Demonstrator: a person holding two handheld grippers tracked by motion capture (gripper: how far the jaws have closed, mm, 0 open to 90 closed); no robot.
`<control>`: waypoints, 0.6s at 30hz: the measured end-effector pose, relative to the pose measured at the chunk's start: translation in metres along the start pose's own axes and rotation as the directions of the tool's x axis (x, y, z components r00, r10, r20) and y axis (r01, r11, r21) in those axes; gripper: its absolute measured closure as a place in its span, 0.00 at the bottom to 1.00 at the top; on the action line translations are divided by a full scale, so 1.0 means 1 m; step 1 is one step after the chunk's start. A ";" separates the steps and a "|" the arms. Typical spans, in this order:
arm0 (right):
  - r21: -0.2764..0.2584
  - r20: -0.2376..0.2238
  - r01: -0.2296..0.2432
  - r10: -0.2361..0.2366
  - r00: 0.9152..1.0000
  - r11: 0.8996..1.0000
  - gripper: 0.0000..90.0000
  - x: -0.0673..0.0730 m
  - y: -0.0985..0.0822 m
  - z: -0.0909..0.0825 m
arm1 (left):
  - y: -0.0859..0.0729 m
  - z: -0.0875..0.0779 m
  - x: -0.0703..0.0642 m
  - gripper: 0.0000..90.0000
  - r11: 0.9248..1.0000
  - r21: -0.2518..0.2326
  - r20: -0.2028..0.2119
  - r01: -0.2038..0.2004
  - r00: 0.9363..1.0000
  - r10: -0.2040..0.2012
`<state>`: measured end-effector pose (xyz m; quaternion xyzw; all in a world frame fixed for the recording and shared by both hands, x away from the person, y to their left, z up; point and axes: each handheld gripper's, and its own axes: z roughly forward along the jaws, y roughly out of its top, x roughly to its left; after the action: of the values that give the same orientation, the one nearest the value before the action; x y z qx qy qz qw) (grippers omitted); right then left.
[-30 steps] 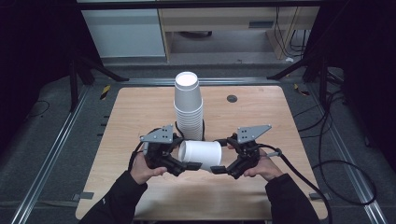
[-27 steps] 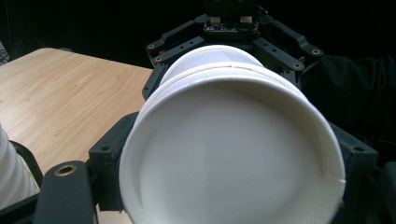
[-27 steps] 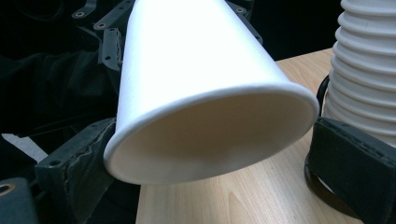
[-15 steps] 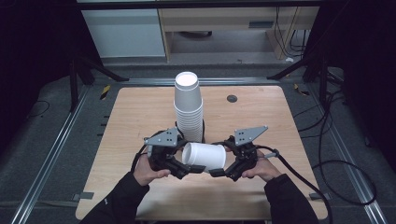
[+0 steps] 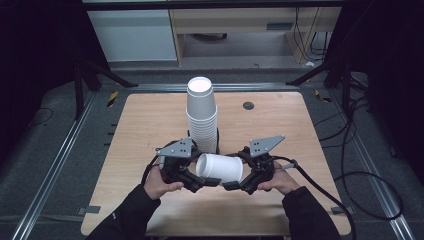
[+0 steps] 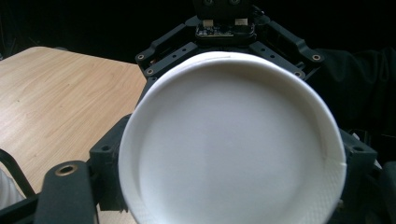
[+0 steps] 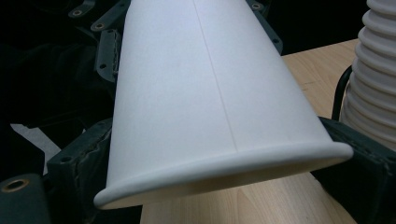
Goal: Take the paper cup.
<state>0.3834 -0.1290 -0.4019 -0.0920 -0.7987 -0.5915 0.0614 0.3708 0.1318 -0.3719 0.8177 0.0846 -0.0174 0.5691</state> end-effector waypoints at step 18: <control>0.028 0.002 0.002 -0.002 1.000 1.000 0.09 0.000 0.001 -0.001 | -0.003 0.002 0.001 0.23 1.000 0.007 0.004 0.008 1.000 -0.008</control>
<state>0.3836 -0.1297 -0.4011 -0.0910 -0.8071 -0.5802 0.0611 0.3713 0.1310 -0.3752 0.8192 0.0868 -0.0219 0.5665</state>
